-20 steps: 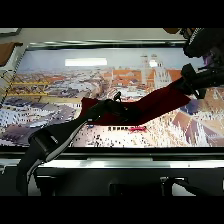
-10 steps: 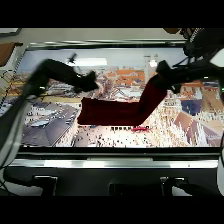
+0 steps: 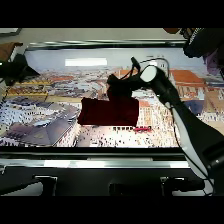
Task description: Fold the clothes and pants, and hang the long-sleeved shirts on hangers.
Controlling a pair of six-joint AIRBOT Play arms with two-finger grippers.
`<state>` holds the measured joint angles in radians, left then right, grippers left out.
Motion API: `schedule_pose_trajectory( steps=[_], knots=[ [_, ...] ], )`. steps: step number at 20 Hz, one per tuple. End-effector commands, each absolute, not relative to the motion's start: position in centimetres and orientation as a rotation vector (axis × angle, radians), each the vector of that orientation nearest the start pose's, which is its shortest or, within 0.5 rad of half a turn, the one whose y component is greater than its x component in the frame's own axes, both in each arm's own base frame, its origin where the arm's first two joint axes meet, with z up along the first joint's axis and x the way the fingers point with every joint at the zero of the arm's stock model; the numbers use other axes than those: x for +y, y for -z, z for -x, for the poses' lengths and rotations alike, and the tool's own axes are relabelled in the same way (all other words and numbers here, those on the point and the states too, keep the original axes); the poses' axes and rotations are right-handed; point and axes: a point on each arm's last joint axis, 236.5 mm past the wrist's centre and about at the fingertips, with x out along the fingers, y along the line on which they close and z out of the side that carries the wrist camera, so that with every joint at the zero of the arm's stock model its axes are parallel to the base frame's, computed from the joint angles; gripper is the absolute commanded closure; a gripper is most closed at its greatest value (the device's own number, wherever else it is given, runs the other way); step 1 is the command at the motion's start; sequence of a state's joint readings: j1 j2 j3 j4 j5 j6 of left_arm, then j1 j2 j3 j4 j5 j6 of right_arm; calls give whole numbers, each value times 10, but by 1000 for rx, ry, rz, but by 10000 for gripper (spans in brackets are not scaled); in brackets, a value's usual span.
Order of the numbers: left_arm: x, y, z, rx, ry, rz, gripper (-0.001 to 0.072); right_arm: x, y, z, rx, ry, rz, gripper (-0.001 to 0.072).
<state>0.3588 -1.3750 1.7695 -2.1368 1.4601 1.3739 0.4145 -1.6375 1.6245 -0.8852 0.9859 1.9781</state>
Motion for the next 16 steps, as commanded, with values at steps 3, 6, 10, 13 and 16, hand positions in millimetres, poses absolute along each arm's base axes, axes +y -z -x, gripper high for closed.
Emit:
schedule_pose_trajectory(
  steps=[3,6,10,13,16],
  knots=[
    [52,-210,-424,954,18,715,688,390,-50,-440,1244,-501,-855,677],
    [54,-210,-426,943,15,717,688,401,-37,-431,1281,-497,-848,677],
    [55,-210,-430,934,12,719,688,404,-17,-429,1326,-459,-869,677],
    [56,-208,-431,937,11,721,688,404,-8,-431,1335,-446,-871,677],
    [56,-209,-431,934,11,721,688,411,-11,-434,1321,-451,-913,652]
  ],
)
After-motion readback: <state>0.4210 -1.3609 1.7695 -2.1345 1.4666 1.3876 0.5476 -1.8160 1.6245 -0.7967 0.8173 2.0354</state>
